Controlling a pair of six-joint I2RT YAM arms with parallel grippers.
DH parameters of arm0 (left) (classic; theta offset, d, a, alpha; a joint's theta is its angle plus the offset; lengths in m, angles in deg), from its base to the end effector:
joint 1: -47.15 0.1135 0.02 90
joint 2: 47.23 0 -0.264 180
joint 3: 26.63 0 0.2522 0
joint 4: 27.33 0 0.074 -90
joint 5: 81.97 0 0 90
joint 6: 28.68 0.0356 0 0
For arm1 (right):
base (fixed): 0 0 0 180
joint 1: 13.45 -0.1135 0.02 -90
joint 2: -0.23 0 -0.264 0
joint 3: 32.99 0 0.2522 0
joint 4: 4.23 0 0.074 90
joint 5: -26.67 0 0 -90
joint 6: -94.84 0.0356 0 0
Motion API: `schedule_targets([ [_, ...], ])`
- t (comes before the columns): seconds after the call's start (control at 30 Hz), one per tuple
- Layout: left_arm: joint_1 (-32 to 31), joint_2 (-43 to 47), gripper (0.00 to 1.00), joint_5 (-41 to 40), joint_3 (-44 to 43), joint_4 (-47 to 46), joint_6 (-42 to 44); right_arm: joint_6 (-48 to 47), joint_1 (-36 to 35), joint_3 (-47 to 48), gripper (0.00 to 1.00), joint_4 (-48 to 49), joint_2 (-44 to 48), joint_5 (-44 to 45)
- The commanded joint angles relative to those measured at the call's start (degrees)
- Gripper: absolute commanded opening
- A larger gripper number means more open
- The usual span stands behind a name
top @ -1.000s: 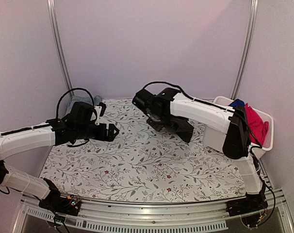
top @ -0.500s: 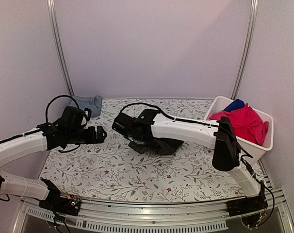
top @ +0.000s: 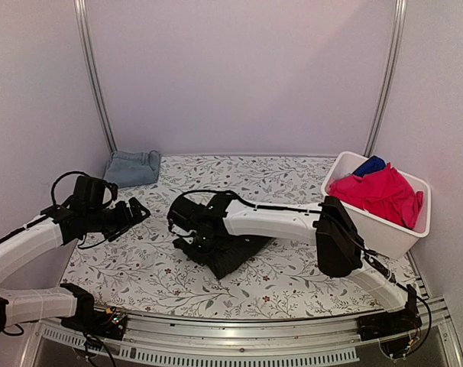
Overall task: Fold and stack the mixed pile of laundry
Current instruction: Turn over the square-folded shirt at the center of the board, then move the square-folded shirt to the center of the board.
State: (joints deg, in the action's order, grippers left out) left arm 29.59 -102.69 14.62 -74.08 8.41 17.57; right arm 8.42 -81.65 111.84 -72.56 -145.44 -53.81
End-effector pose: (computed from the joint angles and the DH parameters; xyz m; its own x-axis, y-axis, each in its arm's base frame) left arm 0.1885 -0.0640 0.2202 -0.7382 -0.4869 -0.4669 -0.1823 0.8104 -0.5569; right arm 0.2019 0.4890 0.1567 -0.4022 -0.8398 -0.3646 -0.8704 0.4742 -0.1321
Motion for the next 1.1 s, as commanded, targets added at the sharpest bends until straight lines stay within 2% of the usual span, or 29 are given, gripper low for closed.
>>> schedule_targets([
  [0.0,3.2,-0.2,1.0,11.1,0.5,-2.3,-2.8,2.4,1.1,-0.3,0.66,10.6,4.1,-23.9],
  [0.07,3.2,0.0,1.0,14.8,0.7,-3.8,-3.3,4.3,3.0,-4.1,0.8,16.4,8.7,-30.8],
  [0.13,2.7,0.0,1.0,17.8,0.8,-5.1,-2.7,6.3,5.7,-9.5,0.86,21.4,13.9,-36.7],
  [0.27,-0.4,0.2,1.0,20.7,1.5,-7.0,-0.6,9.6,12.8,-22.6,0.88,28.6,25.5,-40.4],
  [0.37,-4.4,-1.1,0.98,21.0,1.1,-8.5,1.3,10.2,17.8,-29.7,0.82,28.5,30.6,-38.9],
  [0.5,-8.3,-7.4,0.8,22.3,0.9,-9.9,1.6,9.4,22.1,-33.1,0.72,25.4,29.2,-36.9],
  [0.63,-12.1,-14.7,0.6,22.0,-1.5,-10.6,2.5,7.4,22.6,-33.0,0.63,23.2,24.2,-35.7],
  [0.67,-13.0,-20.9,0.42,21.1,-3.2,-10.6,3.4,6.9,22.6,-33.0,0.57,21.6,21.9,-34.8],
  [0.77,-13.0,-27.8,0.29,17.0,-7.3,-5.9,5.3,6.6,22.5,-33.9,0.54,18.8,20.1,-32.8],
  [0.93,-11.2,-35.8,0.2,14.9,-12.3,-4.8,7.0,7.3,21.5,-39.3,0.54,17.6,20.6,-34.5],
  [1.07,-5.8,-42.3,0.18,14.0,-16.9,-4.0,9.8,9.7,17.3,-43.2,0.54,19.0,22.7,-38.4],
])
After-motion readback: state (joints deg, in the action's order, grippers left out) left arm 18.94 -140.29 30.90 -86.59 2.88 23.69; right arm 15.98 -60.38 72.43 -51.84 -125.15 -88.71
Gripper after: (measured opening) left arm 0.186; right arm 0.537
